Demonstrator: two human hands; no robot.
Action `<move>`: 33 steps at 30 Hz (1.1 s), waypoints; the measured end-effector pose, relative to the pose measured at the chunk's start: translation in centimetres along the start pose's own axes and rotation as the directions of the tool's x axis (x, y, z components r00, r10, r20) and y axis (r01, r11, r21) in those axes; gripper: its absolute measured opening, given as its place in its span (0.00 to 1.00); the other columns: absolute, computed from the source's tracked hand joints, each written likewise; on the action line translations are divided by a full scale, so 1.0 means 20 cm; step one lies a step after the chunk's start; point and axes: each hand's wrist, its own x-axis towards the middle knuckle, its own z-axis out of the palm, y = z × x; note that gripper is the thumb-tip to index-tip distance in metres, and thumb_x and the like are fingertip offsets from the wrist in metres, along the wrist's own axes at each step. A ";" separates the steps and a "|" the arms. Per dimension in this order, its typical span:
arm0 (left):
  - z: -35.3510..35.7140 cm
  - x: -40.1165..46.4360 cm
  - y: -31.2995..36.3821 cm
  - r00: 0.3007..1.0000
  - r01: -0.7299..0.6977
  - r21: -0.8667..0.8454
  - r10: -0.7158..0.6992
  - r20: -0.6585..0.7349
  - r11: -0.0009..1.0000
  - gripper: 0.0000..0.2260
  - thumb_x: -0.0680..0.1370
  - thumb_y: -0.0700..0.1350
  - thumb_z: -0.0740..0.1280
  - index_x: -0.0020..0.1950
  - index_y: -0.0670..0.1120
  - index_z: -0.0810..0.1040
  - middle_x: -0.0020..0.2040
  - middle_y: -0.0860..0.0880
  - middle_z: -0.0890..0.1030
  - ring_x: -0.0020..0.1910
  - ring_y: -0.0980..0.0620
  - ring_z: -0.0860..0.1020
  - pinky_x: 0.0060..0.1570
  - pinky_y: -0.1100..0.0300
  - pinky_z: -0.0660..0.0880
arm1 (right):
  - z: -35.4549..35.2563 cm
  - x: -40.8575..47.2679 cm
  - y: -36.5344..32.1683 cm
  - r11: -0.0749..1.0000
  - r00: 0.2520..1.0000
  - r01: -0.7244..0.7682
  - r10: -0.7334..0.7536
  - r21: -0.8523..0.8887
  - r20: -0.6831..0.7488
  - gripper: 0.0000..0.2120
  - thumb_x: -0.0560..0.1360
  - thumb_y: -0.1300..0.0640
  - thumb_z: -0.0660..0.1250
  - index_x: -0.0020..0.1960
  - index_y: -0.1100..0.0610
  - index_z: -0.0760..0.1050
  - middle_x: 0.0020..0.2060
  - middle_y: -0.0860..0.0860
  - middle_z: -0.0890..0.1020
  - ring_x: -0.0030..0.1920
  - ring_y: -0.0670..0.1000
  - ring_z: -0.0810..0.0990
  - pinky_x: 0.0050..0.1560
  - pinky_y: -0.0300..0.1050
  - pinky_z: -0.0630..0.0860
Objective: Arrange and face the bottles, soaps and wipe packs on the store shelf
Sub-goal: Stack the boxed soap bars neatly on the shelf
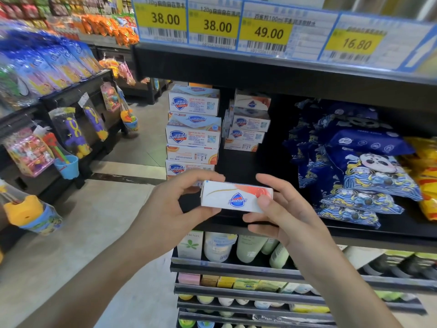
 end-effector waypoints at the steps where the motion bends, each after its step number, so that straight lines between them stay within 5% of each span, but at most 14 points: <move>1: 0.00 0.00 0.00 1.000 0.017 -0.004 -0.017 0.006 1.000 0.20 0.71 0.53 0.74 0.62 0.65 0.78 0.60 0.65 0.82 0.67 0.56 0.77 0.60 0.49 0.80 | 0.00 0.00 0.00 1.000 1.000 0.005 -0.005 -0.018 -0.008 0.25 0.71 0.43 0.72 0.67 0.44 0.77 0.58 0.50 0.85 0.53 0.55 0.86 0.58 0.54 0.82; 6: 0.00 0.01 0.02 0.995 0.089 -0.088 -0.084 0.053 0.992 0.22 0.72 0.52 0.74 0.65 0.60 0.78 0.60 0.62 0.83 0.65 0.56 0.79 0.63 0.48 0.79 | 0.00 0.00 -0.01 0.995 0.998 0.056 -0.059 -0.078 -0.030 0.22 0.74 0.39 0.70 0.67 0.43 0.77 0.61 0.43 0.83 0.60 0.46 0.83 0.62 0.51 0.80; 11: 0.01 0.03 0.03 0.985 0.167 -0.234 -0.154 0.073 0.958 0.21 0.72 0.51 0.73 0.65 0.55 0.79 0.58 0.58 0.86 0.60 0.56 0.83 0.62 0.52 0.79 | -0.01 0.00 0.02 0.977 0.982 0.183 -0.187 -0.111 -0.031 0.26 0.73 0.47 0.72 0.70 0.42 0.73 0.64 0.41 0.81 0.63 0.45 0.81 0.57 0.41 0.81; 17: 0.01 0.04 0.06 0.954 0.298 -0.327 -0.290 0.074 0.897 0.14 0.78 0.48 0.70 0.63 0.54 0.82 0.53 0.55 0.88 0.56 0.55 0.85 0.59 0.57 0.79 | -0.02 -0.01 0.05 0.913 0.943 0.332 -0.329 -0.235 0.055 0.34 0.73 0.56 0.75 0.74 0.42 0.66 0.71 0.43 0.74 0.69 0.51 0.77 0.68 0.57 0.75; 21: 0.01 0.04 0.06 0.927 0.371 -0.306 -0.368 0.068 0.877 0.11 0.80 0.51 0.69 0.61 0.57 0.82 0.51 0.58 0.88 0.55 0.57 0.84 0.61 0.53 0.79 | -0.02 -0.02 0.03 0.865 0.928 0.373 -0.342 -0.335 0.148 0.38 0.75 0.61 0.76 0.75 0.34 0.65 0.76 0.42 0.69 0.75 0.47 0.70 0.70 0.57 0.73; 25: 0.00 0.05 0.06 0.916 0.394 -0.301 -0.397 0.054 0.868 0.10 0.79 0.54 0.69 0.60 0.57 0.84 0.51 0.58 0.87 0.55 0.58 0.83 0.54 0.58 0.79 | -0.01 -0.01 0.00 0.783 0.900 0.437 -0.386 -0.443 0.204 0.36 0.76 0.65 0.75 0.74 0.36 0.69 0.78 0.35 0.62 0.78 0.47 0.64 0.72 0.54 0.71; 30: -0.01 0.05 0.07 0.908 0.413 -0.305 -0.414 0.065 0.858 0.13 0.79 0.55 0.69 0.61 0.55 0.84 0.51 0.57 0.88 0.54 0.57 0.83 0.49 0.60 0.76 | 0.00 0.03 -0.02 0.778 0.894 0.448 -0.399 -0.441 0.205 0.25 0.74 0.69 0.74 0.65 0.46 0.79 0.75 0.38 0.68 0.72 0.48 0.74 0.64 0.41 0.77; 33: -0.02 0.05 0.07 0.912 0.401 -0.321 -0.406 0.057 0.858 0.15 0.77 0.56 0.70 0.63 0.55 0.83 0.52 0.56 0.88 0.52 0.56 0.84 0.47 0.60 0.77 | 0.00 0.04 -0.03 0.832 0.908 0.417 -0.365 -0.365 0.203 0.23 0.74 0.71 0.74 0.62 0.49 0.81 0.70 0.42 0.74 0.64 0.53 0.81 0.60 0.43 0.79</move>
